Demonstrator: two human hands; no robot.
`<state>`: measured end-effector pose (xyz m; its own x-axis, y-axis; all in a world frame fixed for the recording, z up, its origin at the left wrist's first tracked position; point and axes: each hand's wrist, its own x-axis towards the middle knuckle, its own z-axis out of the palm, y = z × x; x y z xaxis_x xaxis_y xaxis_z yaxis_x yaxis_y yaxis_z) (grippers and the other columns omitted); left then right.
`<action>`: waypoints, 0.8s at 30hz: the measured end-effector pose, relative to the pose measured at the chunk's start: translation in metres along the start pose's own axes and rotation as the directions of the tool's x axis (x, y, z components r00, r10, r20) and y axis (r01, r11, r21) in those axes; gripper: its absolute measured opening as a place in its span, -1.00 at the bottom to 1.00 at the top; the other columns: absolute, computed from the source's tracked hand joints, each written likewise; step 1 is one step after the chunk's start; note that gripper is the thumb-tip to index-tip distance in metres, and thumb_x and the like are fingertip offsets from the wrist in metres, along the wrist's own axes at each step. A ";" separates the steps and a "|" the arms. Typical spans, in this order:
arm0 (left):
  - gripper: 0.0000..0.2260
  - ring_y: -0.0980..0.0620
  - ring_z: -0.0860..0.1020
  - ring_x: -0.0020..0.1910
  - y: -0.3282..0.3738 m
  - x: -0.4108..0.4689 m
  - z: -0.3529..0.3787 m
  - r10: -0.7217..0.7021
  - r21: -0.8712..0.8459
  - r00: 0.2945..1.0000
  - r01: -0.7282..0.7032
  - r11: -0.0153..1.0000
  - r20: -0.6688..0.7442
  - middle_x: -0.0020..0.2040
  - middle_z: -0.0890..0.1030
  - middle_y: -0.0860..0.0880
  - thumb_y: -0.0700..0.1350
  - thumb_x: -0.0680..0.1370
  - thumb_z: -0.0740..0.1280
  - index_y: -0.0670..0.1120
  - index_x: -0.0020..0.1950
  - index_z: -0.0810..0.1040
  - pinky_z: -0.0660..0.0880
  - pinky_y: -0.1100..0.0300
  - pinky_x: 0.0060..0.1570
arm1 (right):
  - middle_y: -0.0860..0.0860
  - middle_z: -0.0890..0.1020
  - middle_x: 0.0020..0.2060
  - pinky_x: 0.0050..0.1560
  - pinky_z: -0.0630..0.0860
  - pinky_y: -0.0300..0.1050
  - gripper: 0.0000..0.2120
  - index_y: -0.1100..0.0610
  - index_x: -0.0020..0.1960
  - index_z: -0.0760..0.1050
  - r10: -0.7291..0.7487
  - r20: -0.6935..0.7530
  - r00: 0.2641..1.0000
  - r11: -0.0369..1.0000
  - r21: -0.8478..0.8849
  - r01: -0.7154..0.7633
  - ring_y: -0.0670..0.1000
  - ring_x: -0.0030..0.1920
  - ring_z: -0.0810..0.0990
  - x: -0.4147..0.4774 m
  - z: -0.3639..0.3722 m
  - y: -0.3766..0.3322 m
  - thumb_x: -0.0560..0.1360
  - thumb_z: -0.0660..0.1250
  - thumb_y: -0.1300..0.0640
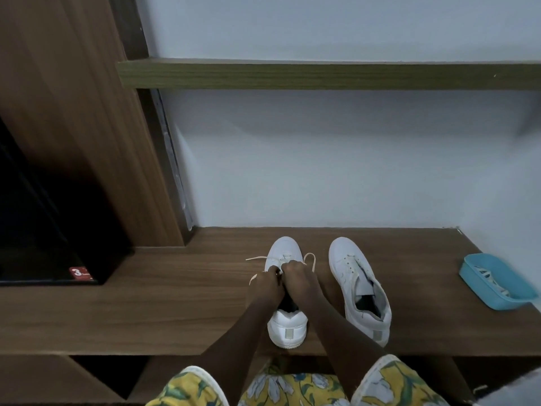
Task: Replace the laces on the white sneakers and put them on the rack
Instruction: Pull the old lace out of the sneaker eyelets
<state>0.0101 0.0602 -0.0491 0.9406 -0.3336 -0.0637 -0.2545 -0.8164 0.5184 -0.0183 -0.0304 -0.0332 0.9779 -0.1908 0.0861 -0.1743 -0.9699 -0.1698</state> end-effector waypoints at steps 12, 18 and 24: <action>-0.80 -0.07 0.57 -0.06 -0.005 0.000 0.021 0.034 -0.081 0.993 -0.043 0.996 -0.115 -0.03 0.61 -0.14 -0.18 0.62 0.11 -0.17 0.06 0.51 0.45 0.15 -0.10 | 0.13 0.48 -0.07 -0.26 0.29 -0.33 -0.92 0.15 -0.12 0.38 0.315 0.023 0.949 0.814 0.508 -0.283 0.08 -0.09 0.47 0.001 0.003 0.007 0.55 0.20 0.17; -0.80 -0.07 0.57 -0.12 -0.005 -0.003 0.021 0.073 -0.003 0.990 -0.074 0.997 -0.120 -0.09 0.61 -0.10 -0.14 0.62 0.09 -0.12 0.03 0.50 0.50 0.08 -0.13 | 0.03 0.38 -0.44 -0.39 0.26 -0.23 -0.94 0.28 -0.16 0.40 0.632 0.078 0.771 0.502 0.717 -0.484 0.03 -0.37 0.40 0.009 0.010 0.019 0.46 0.27 0.29; -0.85 0.03 0.60 -0.08 -0.007 -0.007 0.024 0.085 -0.002 0.990 -0.085 0.996 -0.111 -0.04 0.62 -0.03 -0.20 0.57 0.20 -0.11 0.09 0.50 0.55 0.18 -0.06 | 0.01 0.47 0.20 0.14 0.46 -0.15 -0.71 0.13 0.18 0.57 0.308 0.014 0.951 0.833 0.479 -0.277 0.03 0.18 0.50 0.006 0.000 0.006 0.48 0.32 0.10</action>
<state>0.0001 0.0571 -0.0723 0.9347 -0.3473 0.0751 -0.3334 -0.7840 0.5236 -0.0132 -0.0374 -0.0340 0.8783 -0.4778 0.0159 -0.3601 -0.6832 -0.6353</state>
